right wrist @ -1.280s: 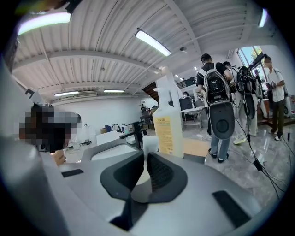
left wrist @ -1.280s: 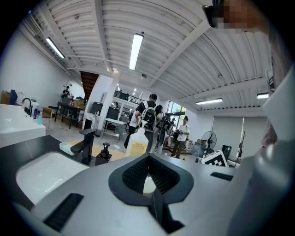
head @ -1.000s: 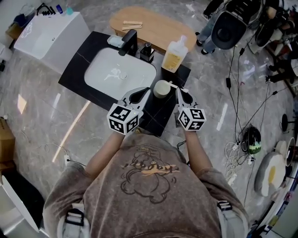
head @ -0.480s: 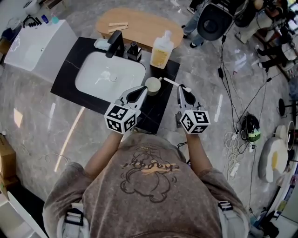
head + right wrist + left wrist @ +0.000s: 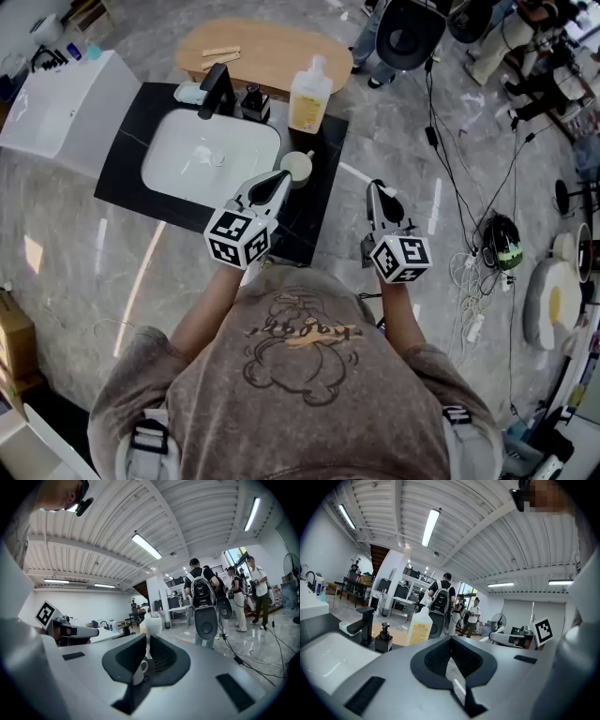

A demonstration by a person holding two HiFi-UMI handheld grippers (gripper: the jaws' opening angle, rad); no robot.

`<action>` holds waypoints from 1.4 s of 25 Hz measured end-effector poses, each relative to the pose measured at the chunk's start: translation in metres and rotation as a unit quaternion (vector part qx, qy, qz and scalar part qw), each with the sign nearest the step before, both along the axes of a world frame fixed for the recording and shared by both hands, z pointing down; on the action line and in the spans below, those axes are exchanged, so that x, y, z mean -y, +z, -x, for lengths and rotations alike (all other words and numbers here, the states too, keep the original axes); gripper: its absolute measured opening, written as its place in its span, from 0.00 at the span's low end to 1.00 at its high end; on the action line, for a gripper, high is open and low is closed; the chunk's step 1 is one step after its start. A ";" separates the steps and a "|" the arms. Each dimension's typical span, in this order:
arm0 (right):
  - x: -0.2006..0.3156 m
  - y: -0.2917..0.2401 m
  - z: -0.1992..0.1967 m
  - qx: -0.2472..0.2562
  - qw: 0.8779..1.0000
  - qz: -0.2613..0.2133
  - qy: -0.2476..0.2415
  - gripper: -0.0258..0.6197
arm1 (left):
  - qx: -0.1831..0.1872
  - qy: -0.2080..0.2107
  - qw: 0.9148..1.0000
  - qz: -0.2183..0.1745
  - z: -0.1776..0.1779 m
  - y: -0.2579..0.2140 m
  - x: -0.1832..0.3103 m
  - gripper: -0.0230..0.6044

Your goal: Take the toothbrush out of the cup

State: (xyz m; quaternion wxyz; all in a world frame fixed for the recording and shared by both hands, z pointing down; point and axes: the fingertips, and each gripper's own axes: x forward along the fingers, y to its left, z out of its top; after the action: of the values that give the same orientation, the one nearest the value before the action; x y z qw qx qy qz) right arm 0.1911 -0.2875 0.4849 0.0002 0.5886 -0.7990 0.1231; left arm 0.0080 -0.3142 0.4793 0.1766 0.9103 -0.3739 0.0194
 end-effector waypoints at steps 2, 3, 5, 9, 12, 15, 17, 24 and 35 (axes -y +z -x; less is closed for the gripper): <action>-0.007 0.003 -0.002 0.000 1.000 0.003 0.004 0.08 | 0.000 -0.002 1.000 -0.001 0.001 -0.001 -0.001 0.07; -0.009 0.004 -0.002 -0.001 1.000 0.005 0.005 0.08 | -0.001 -0.003 1.000 -0.002 0.002 -0.002 -0.001 0.07; -0.014 0.007 -0.002 -0.002 1.000 0.008 0.006 0.08 | -0.001 -0.005 1.000 -0.003 0.004 -0.003 -0.001 0.07; -0.017 0.014 0.001 -0.004 1.000 0.011 0.005 0.08 | 0.000 -0.008 1.000 -0.004 0.008 -0.004 -0.001 0.07; -0.017 0.018 0.003 -0.004 1.000 0.015 0.003 0.08 | -0.001 -0.010 1.000 -0.004 0.009 -0.004 -0.001 0.07; -0.017 0.019 0.005 -0.003 1.000 0.017 0.002 0.08 | -0.002 -0.012 1.000 -0.003 0.011 -0.004 -0.001 0.07; -0.016 0.018 0.007 -0.002 1.000 0.017 0.001 0.08 | -0.002 -0.013 1.000 -0.002 0.012 -0.005 -0.001 0.07; -0.016 0.018 0.011 0.000 1.000 0.016 -0.001 0.08 | -0.004 -0.016 1.000 0.000 0.015 -0.004 -0.002 0.07; -0.014 0.019 0.017 0.008 1.000 0.018 -0.002 0.08 | -0.004 -0.021 1.000 0.003 0.020 -0.004 -0.003 0.07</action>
State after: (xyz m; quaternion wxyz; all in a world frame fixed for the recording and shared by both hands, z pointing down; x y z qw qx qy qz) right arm 0.1742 -0.2734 0.5035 0.0051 0.5857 -0.7979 0.1425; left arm -0.0124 -0.3108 0.4751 0.1810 0.9019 -0.3919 0.0133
